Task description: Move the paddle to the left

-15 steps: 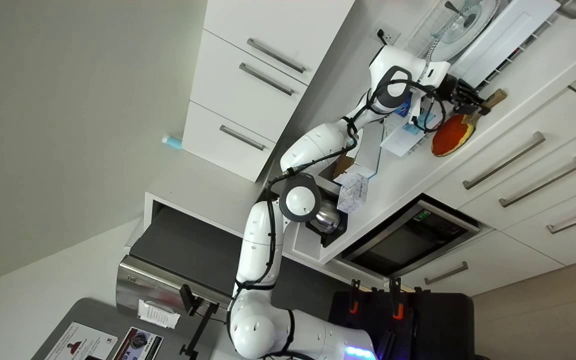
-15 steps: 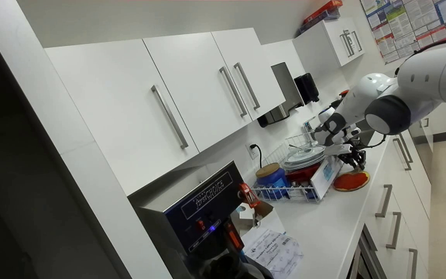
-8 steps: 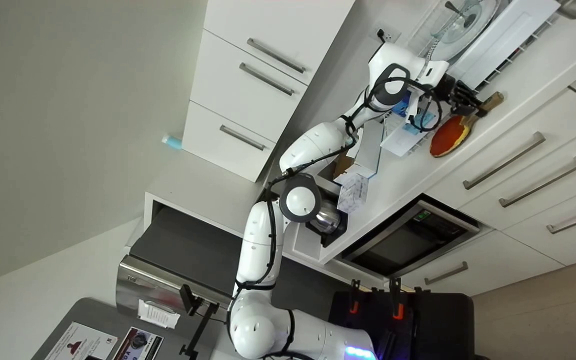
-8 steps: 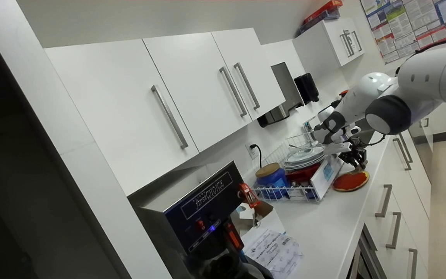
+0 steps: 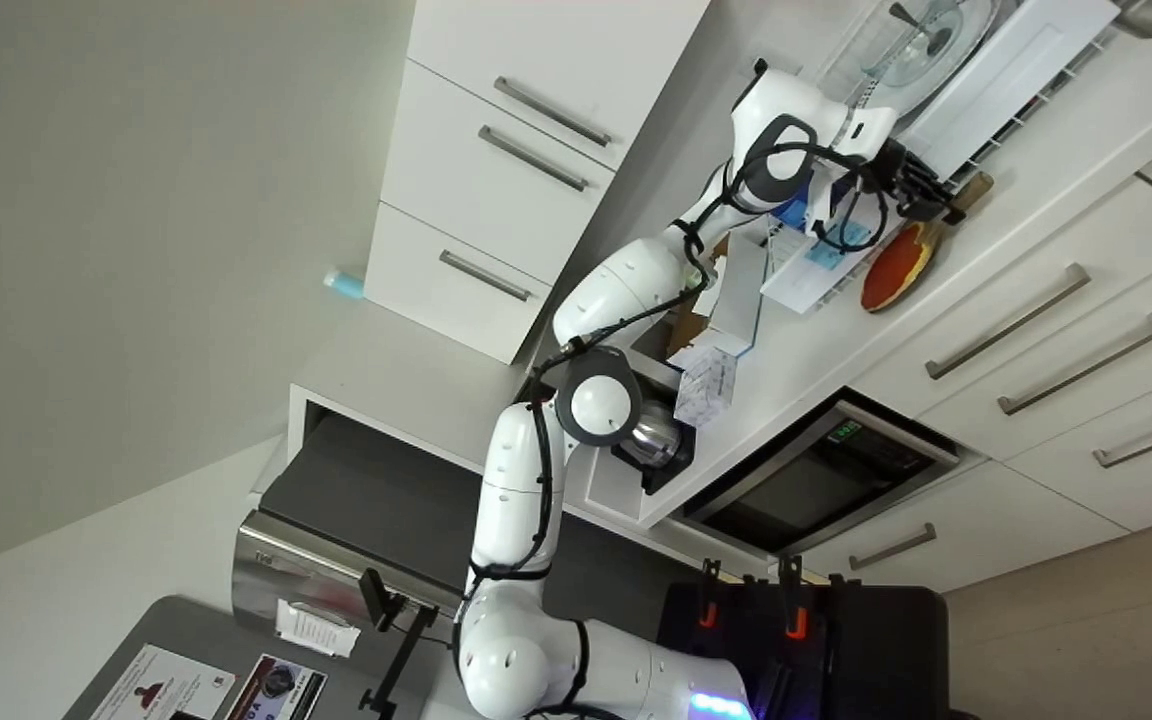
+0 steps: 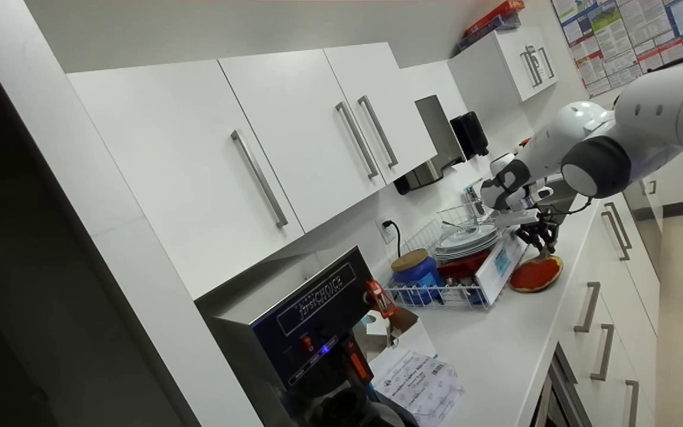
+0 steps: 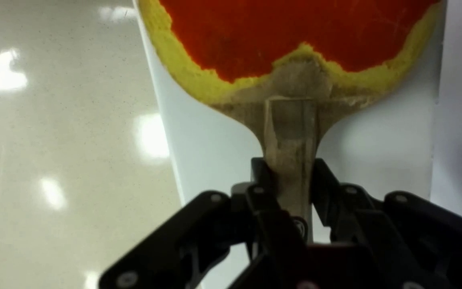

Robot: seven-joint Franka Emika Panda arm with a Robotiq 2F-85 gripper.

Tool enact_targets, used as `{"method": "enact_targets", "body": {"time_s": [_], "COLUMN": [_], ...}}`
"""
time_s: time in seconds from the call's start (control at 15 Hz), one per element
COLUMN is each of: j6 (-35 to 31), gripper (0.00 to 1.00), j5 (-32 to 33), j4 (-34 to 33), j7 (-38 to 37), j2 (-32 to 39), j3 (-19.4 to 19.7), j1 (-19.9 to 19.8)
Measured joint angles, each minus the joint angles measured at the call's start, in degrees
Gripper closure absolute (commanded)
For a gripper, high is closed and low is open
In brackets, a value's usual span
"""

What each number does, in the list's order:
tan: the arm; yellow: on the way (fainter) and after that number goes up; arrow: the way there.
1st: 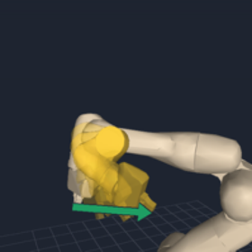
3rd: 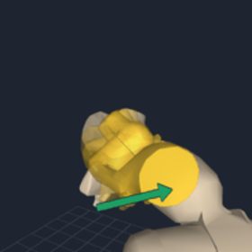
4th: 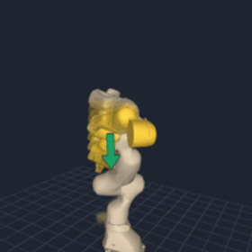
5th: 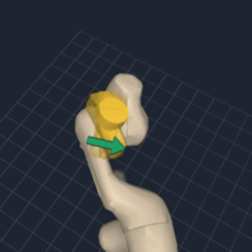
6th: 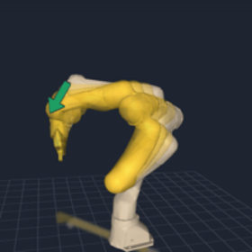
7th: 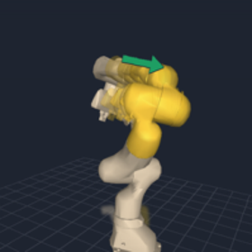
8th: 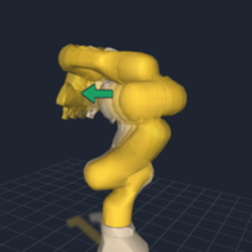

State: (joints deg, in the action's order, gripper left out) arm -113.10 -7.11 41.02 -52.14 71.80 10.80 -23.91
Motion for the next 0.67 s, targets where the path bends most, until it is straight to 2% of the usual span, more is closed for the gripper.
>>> {"method": "enact_targets", "body": {"time_s": [0.4, 0.67], "j6": [2.56, 4.98], "gripper": [0.92, 0.92], "j5": [-2.0, -2.05], "j4": [-1.27, -2.24], "j7": [4.3, 4.53], "j2": [-0.97, -1.55], "j3": [-3.68, -4.37], "j1": [-2.98, -3.46]}}
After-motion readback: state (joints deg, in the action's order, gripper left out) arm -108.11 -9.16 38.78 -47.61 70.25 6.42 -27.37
